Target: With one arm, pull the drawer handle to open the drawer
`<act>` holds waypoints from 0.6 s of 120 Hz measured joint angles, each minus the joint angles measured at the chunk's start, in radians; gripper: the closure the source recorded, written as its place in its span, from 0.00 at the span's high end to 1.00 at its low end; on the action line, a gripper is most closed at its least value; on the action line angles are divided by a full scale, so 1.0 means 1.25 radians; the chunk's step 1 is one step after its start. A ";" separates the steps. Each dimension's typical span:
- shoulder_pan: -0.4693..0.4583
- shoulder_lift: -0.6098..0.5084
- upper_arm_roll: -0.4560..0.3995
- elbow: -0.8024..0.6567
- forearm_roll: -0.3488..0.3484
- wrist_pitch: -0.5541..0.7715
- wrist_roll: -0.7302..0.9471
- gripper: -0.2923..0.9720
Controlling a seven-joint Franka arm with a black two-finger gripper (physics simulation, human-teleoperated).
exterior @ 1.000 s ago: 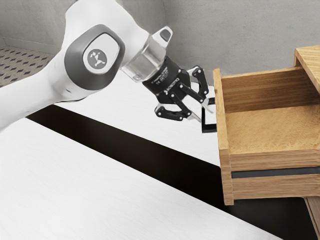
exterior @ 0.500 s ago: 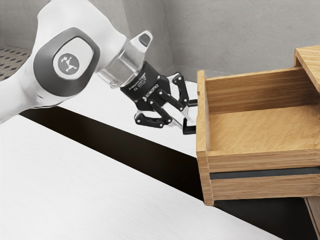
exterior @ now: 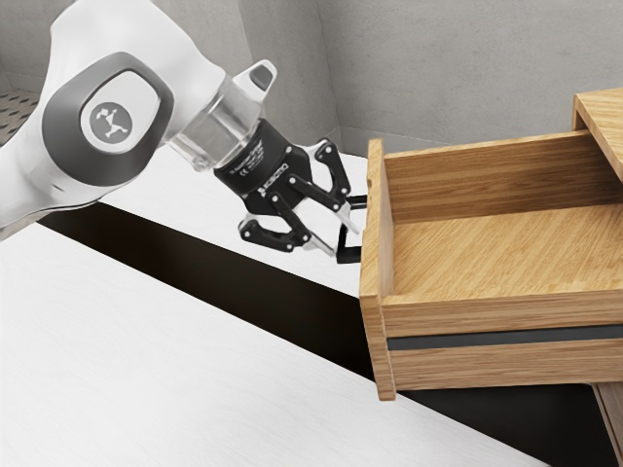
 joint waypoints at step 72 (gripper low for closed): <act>0.099 0.164 -0.022 0.481 0.372 -0.371 0.321 0.73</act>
